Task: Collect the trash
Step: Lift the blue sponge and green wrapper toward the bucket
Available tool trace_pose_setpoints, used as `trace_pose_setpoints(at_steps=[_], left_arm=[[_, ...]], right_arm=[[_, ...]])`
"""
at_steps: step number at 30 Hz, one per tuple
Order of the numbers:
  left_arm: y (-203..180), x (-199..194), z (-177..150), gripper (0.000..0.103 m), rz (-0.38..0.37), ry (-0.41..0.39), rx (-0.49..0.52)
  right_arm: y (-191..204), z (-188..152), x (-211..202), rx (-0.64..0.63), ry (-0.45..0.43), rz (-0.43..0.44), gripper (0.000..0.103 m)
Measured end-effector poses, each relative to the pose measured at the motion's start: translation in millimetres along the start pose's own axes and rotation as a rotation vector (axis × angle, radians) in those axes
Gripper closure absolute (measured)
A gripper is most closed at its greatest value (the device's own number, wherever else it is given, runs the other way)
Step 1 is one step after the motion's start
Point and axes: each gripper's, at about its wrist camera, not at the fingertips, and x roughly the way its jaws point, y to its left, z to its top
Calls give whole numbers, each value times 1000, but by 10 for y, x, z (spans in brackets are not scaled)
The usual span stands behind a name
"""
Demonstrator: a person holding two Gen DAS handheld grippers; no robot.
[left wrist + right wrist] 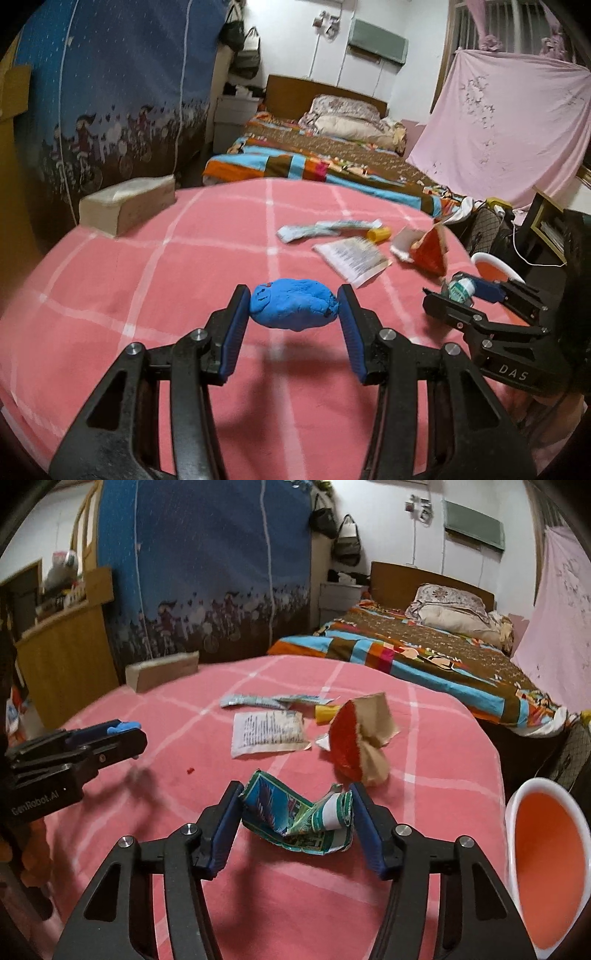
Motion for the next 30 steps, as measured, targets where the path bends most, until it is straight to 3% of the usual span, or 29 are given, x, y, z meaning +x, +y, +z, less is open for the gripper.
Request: trace_pose_setpoints(at_steps=[5, 11, 21, 27, 30], left_arm=[[-114, -56, 82, 73, -10, -44, 20], [-358, -134, 178, 73, -40, -119, 54], [-952, -311, 359, 73, -127, -315, 170], [-1336, -312, 459, 73, -217, -378, 240], [-1584, -292, 489, 72, -274, -401, 290]], right_arm=[[-137, 8, -159, 75, -91, 24, 47], [-348, -1, -505, 166, -271, 15, 47], [-642, -95, -1110, 186, -559, -180, 47], [-912, -219, -1361, 232, -674, -288, 47], [-1089, -274, -1452, 260, -688, -352, 47]])
